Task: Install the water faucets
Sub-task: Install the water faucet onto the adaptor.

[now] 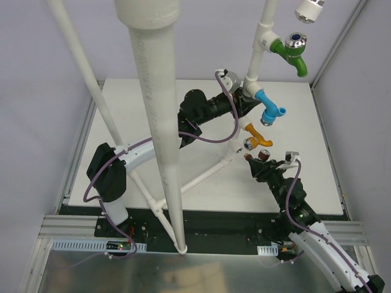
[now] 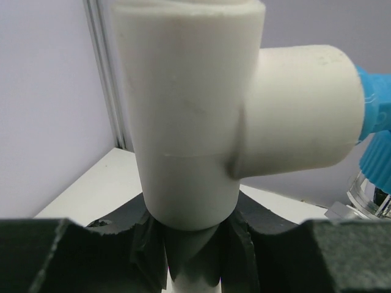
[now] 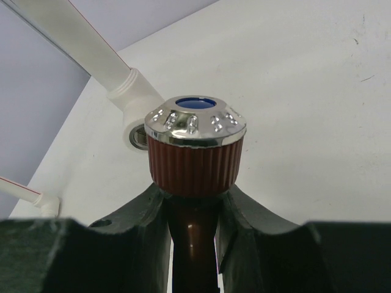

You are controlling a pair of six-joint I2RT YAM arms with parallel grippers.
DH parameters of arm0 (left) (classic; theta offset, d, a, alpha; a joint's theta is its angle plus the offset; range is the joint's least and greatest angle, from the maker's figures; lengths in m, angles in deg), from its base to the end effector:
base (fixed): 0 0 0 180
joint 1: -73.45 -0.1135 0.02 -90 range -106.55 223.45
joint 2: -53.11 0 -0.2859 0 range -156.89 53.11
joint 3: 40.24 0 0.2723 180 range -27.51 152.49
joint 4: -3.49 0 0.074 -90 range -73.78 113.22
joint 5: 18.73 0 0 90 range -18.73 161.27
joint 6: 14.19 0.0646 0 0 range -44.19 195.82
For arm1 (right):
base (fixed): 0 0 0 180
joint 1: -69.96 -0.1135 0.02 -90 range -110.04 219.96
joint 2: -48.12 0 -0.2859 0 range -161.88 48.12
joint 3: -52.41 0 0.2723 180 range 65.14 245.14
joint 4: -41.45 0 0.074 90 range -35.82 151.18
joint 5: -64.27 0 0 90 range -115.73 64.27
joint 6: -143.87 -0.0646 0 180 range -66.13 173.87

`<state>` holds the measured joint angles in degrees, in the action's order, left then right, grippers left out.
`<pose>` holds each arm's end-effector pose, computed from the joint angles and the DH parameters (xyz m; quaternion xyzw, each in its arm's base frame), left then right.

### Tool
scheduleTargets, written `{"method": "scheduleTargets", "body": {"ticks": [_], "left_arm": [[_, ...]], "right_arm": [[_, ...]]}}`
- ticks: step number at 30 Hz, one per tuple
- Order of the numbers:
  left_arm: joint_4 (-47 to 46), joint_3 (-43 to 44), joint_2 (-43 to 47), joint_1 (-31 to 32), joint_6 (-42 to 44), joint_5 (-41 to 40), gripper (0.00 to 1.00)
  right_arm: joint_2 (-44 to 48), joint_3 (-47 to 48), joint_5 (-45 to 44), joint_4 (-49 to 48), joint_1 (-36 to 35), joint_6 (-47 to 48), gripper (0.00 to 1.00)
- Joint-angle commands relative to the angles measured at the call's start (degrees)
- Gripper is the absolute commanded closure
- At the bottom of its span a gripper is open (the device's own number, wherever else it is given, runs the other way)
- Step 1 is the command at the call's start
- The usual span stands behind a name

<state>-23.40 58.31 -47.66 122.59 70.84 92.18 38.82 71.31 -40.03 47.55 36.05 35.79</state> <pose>0.2885 -0.3687 0.4399 0.3411 0.4344 -0.4638 0.6927 0.1273 0.0664 0.2135 -0.0038 0.6859 0.2401 0.6870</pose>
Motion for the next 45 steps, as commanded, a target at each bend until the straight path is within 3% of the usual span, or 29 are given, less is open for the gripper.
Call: {"method": "scheduleTargets", "body": {"ticks": [1,12,18,22,25,35,45], "left_arm": [[0.1,-3.0,5.4,-0.9,3.0,3.2,1.00],[0.3,-8.3,12.3,-1.9,2.9,3.9,1.00],[0.8,-9.2,14.0,-2.5,2.2,4.1,1.00],[1.3,-9.8,15.1,-3.1,1.2,3.7,1.00],[3.4,-9.2,15.9,-3.5,0.4,3.3,1.00],[7.1,-7.5,18.5,-3.8,1.8,3.8,1.00],[9.4,-5.9,20.2,-3.7,1.2,4.6,1.00]], "right_arm": [[-2.4,2.4,0.8,-9.9,-0.7,3.9,1.00],[-6.2,0.2,-0.4,-21.8,-10.3,17.8,1.00],[-14.3,-5.0,-5.5,-39.5,-18.9,28.4,1.00],[-19.9,-9.9,-7.8,-53.9,-20.4,33.0,1.00],[-22.4,-10.1,-8.6,-57.3,-20.5,36.4,1.00],[-23.9,-9.0,-11.6,-55.1,-21.4,42.3,1.00],[-34.3,-6.7,-9.2,-57.0,-22.4,45.1,1.00]]}}
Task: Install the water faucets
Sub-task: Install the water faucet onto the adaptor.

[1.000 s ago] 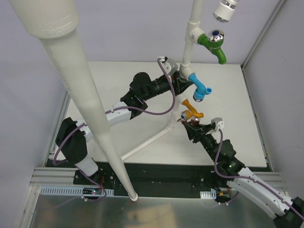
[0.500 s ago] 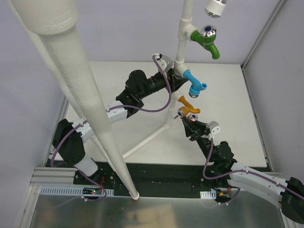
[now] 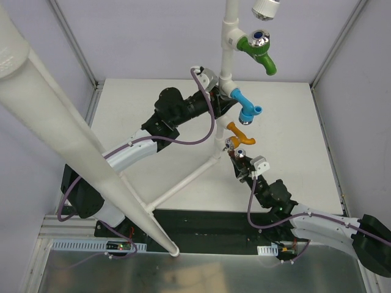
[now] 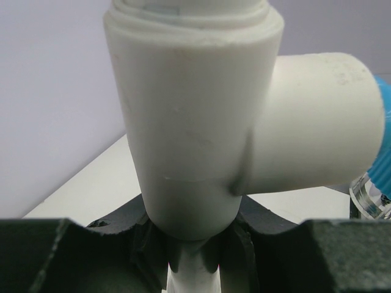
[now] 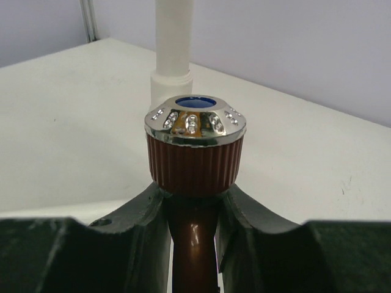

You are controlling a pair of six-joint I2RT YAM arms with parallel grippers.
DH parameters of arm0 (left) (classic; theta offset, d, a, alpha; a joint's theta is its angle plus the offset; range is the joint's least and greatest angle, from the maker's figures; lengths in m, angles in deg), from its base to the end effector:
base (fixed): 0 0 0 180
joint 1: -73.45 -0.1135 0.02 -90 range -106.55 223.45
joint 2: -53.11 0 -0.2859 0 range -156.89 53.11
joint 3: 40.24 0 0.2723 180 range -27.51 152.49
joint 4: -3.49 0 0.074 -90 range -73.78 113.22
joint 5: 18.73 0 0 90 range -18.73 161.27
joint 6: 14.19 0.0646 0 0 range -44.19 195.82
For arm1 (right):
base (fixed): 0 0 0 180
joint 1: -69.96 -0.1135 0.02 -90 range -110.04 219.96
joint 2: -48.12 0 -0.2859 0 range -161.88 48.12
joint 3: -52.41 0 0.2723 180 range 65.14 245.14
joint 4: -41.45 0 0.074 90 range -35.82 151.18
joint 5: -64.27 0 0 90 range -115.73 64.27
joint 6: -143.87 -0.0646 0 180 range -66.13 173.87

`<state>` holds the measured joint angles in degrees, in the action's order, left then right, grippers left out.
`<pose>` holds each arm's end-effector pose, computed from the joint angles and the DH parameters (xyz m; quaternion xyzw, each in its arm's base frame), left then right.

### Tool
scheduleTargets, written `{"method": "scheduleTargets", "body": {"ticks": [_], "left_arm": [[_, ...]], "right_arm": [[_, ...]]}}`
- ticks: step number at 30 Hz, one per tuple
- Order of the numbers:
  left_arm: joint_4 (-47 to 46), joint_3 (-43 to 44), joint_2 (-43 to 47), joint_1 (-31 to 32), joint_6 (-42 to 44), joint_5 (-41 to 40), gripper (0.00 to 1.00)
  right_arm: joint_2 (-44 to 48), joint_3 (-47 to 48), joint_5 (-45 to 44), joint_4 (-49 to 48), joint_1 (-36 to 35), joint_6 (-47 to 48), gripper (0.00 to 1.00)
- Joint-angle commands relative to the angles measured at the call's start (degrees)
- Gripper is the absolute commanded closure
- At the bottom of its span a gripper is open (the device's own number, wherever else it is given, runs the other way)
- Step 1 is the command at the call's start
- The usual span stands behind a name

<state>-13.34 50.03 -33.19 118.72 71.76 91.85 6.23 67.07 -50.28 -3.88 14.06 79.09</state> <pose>0.2646 -0.2994 0.4654 0.3343 0.4712 -0.4301 0.6937 0.1206 0.1303 0.2210 -0.2423 0.5477 0.0889 0.7959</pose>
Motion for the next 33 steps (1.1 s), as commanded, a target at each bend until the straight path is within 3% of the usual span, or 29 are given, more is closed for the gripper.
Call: {"method": "scheduleTargets", "body": {"ticks": [1,24,33], "left_arm": [[-0.8,2.3,5.8,0.1,0.3,4.8,1.00],[-1.4,3.1,6.1,0.2,-2.6,6.9,1.00],[-1.4,3.1,5.9,0.2,-2.6,7.1,1.00]], "right_arm": [[-2.1,-2.5,1.2,-5.7,-0.6,1.8,1.00],[-7.6,1.3,4.1,-12.5,-0.7,6.8,1.00],[-5.3,2.7,5.2,-11.4,-0.6,7.4,1.00]]}}
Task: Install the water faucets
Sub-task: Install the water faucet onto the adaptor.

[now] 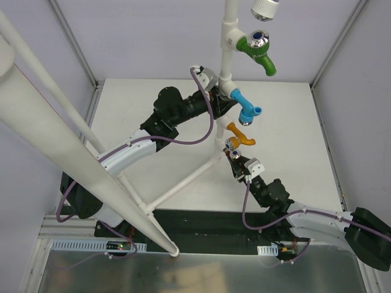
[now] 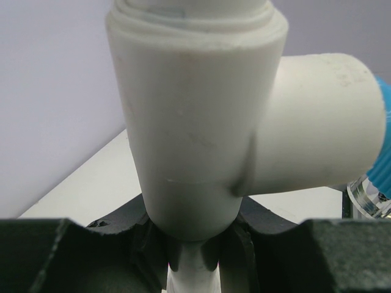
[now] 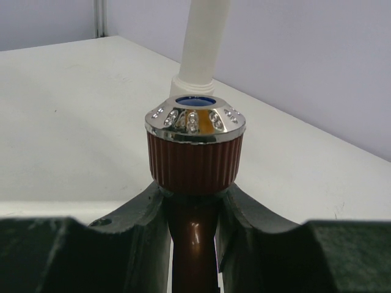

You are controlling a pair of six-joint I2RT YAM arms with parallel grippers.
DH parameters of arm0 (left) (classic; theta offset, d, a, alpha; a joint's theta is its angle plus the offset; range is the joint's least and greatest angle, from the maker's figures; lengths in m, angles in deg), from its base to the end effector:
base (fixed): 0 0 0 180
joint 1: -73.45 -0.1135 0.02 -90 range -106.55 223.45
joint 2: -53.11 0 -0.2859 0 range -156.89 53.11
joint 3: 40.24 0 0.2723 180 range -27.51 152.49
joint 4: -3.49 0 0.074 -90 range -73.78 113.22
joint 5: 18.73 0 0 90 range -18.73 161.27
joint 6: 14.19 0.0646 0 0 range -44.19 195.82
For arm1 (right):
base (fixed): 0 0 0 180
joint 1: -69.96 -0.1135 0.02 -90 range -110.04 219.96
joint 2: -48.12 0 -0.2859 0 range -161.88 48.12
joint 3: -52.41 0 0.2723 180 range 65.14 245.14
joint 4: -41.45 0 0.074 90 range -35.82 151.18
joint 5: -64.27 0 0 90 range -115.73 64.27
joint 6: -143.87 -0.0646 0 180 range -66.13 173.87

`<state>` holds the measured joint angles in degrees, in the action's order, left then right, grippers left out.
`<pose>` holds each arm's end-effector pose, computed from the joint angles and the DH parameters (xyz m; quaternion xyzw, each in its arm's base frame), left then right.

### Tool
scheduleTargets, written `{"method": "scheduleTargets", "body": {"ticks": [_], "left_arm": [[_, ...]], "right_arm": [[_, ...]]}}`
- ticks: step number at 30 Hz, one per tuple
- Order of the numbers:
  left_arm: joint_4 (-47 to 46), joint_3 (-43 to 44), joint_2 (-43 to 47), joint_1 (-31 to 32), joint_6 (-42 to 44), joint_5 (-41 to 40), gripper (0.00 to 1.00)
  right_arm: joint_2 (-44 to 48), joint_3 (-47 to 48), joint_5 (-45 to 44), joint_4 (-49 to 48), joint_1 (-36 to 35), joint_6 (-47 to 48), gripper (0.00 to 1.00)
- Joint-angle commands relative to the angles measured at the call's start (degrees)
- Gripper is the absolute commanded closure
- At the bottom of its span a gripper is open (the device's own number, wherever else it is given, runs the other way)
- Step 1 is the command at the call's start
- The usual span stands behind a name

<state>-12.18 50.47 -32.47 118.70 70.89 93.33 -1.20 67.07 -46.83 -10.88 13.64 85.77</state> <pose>0.2604 -0.2971 0.4704 0.3400 0.4689 -0.4409 0.6857 0.1223 0.1415 0.2162 -0.2977 0.5194 0.0623 0.7986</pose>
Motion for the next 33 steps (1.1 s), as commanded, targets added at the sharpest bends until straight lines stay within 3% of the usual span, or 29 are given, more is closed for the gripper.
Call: {"method": "scheduleTargets", "body": {"ticks": [1,8,23,33], "left_arm": [[-2.5,2.7,5.2,0.2,-1.8,5.7,1.00],[-2.3,2.7,5.3,0.3,-1.2,5.4,1.00],[-2.5,3.3,5.3,1.0,-2.9,6.3,1.00],[-2.2,3.2,5.5,1.1,-2.2,6.1,1.00]], "right_arm": [[2.6,2.8,1.9,-3.8,-0.3,0.5,1.00],[7.3,3.9,3.0,3.0,-0.3,-0.3,1.00],[-0.7,3.4,2.1,-4.9,-0.2,0.3,1.00],[4.7,5.1,4.1,-0.3,-0.3,0.2,1.00]]}}
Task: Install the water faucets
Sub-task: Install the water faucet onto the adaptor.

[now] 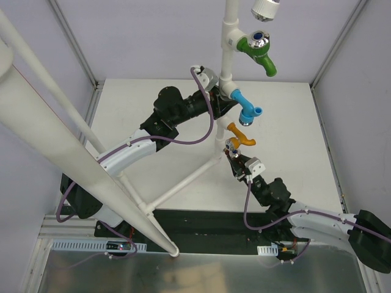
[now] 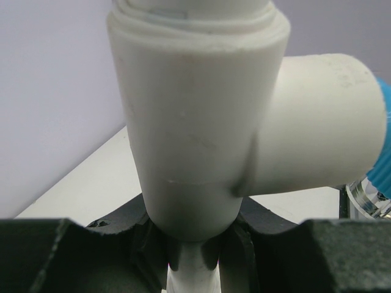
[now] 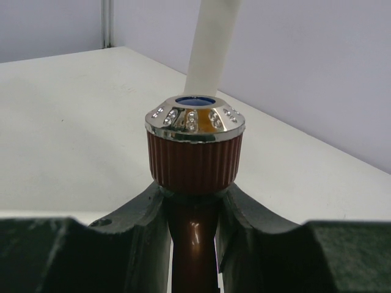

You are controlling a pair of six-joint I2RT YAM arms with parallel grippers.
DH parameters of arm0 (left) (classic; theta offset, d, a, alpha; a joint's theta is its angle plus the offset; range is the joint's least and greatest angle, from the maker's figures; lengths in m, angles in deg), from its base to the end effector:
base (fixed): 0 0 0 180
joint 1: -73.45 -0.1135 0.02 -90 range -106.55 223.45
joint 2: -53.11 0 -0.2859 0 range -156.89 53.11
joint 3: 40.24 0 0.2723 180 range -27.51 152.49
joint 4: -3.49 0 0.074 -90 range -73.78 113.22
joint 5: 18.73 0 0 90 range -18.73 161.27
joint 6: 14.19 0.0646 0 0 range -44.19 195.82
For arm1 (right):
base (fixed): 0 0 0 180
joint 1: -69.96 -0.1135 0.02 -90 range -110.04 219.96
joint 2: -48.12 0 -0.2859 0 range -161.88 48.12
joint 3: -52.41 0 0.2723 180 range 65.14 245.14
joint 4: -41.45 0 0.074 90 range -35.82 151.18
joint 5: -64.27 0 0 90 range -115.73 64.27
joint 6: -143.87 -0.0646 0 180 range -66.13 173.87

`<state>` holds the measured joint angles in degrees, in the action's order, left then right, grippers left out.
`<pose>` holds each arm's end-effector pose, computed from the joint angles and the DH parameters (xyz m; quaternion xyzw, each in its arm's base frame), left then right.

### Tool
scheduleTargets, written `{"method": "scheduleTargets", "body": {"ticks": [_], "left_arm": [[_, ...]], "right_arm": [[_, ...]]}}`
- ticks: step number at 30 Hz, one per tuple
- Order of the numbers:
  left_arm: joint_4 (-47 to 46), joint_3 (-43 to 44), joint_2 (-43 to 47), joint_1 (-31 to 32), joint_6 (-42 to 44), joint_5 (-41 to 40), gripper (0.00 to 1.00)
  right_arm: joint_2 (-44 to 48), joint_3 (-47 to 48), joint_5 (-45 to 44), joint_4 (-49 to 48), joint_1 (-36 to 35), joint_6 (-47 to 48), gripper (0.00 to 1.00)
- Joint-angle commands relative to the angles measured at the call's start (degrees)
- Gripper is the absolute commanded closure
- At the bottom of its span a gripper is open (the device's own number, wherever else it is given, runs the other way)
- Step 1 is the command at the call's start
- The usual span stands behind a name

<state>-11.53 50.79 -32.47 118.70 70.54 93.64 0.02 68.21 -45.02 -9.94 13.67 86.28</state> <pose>0.2602 -0.2974 0.4712 0.3410 0.4712 -0.4439 0.6816 0.1214 0.1435 0.2249 -0.3022 0.5043 0.0711 0.8058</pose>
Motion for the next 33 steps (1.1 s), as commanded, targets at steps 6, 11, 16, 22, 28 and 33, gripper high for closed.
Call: {"method": "scheduleTargets", "body": {"ticks": [6,11,16,22,28,33], "left_arm": [[-3.2,3.0,5.1,1.2,-2.2,6.1,1.00],[-3.4,3.2,5.2,1.4,-3.0,6.4,1.00],[-2.9,3.5,5.3,1.9,-3.4,6.5,1.00],[-2.7,3.9,5.8,2.1,-4.1,6.7,1.00],[-3.6,4.5,5.9,2.3,-6.5,7.7,1.00],[-3.5,5.2,6.0,2.6,-7.8,8.0,1.00]], "right_arm": [[5.6,4.4,2.0,1.9,-0.3,-0.3,1.00],[1.5,3.5,0.9,-2.3,-0.3,0.3,1.00],[-4.2,3.1,0.2,-8.0,-0.2,2.0,1.00],[-4.0,3.9,0.4,-4.9,-0.2,6.3,1.00],[-0.8,4.3,3.0,3.3,-0.4,15.2,1.00],[-2.5,4.8,4.3,4.9,-0.5,18.6,1.00]]}}
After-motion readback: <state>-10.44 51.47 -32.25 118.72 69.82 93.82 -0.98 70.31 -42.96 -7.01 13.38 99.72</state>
